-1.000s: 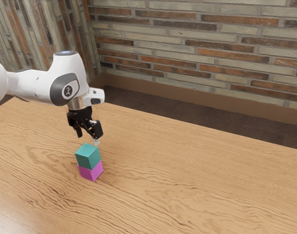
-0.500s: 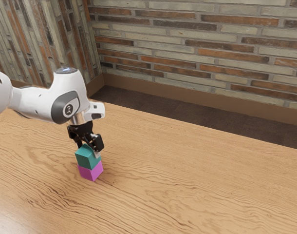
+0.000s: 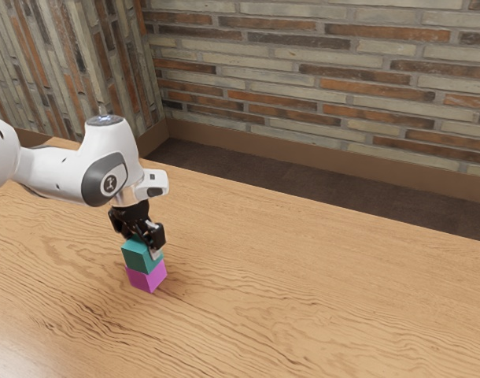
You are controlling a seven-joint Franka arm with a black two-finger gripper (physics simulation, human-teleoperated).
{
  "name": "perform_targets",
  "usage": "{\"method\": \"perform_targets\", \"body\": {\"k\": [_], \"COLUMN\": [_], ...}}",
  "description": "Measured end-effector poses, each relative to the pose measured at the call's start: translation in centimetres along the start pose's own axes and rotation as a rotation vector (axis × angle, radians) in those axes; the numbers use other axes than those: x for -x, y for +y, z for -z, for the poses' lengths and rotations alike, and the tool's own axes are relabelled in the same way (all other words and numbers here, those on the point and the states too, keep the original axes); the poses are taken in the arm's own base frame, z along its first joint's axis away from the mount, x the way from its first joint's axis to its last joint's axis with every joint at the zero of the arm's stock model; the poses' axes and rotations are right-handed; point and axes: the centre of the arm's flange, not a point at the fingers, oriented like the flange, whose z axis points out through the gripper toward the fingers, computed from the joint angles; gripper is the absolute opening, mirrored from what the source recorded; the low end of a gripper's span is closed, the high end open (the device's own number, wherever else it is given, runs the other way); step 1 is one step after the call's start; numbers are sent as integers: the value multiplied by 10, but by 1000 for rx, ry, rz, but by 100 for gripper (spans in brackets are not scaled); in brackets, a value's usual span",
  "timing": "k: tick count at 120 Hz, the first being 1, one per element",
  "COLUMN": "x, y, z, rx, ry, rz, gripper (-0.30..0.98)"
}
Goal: Pick up the blue block with one arm, and put the blue block on the table with one arm
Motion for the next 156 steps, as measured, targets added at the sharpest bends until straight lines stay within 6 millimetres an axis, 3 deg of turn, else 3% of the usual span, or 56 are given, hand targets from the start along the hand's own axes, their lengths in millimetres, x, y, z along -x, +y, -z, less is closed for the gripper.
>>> {"method": "perform_targets", "body": {"k": [40,54,64,70,77,89,100,113,128,156], "x": [-2,-10,-30,-43,-90,-122,-133,-136,-135,-133], "y": [0,-1,-3,-5,1,23,33,40,41,42], "z": [2,18,52,59,60,49,11,-9,-15,-16], "rx": [-9,-34,-66,-87,-130,-139,-125,-109,-101,-90], "ry": [7,37,84,90,91,61,-6,-46,-67,-79], "rz": [13,-1,-12,-13,-27,-47,-42,-35,-25,-17], "gripper": [38,37,37,38,38,38,37,37,38,56]}}
